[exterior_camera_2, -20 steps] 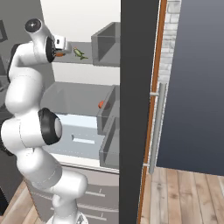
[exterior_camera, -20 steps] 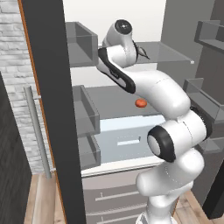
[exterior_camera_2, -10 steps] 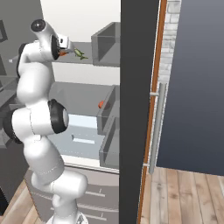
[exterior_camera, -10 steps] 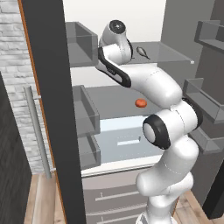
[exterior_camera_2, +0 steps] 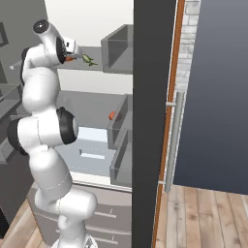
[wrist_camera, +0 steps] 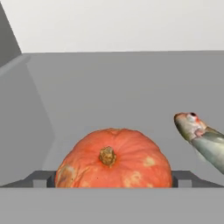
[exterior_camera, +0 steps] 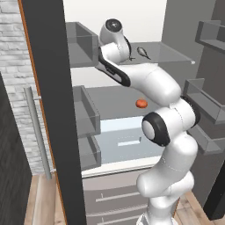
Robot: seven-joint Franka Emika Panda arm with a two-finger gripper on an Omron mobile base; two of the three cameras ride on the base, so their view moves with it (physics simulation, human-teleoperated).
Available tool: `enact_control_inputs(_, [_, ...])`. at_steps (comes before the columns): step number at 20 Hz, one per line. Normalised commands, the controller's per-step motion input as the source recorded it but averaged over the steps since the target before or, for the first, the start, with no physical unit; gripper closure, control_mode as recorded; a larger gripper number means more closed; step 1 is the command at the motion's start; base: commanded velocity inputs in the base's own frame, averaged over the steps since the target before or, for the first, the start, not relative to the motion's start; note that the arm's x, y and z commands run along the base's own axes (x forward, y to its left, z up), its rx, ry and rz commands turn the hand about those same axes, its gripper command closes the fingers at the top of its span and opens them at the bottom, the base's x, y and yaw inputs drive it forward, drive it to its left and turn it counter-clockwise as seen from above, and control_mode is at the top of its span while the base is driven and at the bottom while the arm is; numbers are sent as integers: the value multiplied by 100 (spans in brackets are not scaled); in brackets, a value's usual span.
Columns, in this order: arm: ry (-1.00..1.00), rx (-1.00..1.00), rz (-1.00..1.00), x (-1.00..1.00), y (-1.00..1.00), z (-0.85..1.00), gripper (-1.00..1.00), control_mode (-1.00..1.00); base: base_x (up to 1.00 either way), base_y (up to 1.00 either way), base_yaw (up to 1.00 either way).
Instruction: Place one squash and one fish in each tupperware on the nearby counter, to pack two identical lunches.
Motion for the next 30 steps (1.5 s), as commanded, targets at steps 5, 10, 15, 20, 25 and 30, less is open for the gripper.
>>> enact_control_inputs(5, [-5,0,-1,-14,-1,-2,100,-100,0,0,0])
enact_control_inputs(10, [-17,0,0,-94,-28,0,100,-100,0,0,0])
enact_control_inputs(15, [-11,0,0,-100,-75,-2,100,-100,0,0,0])
enact_control_inputs(20, [-4,3,0,-100,-63,-4,100,-100,0,0,0])
enact_control_inputs(25, [-2,1,0,-100,-27,0,100,-100,0,0,0])
enact_control_inputs(30, [-1,0,0,-100,-1,0,100,-100,0,0,0])
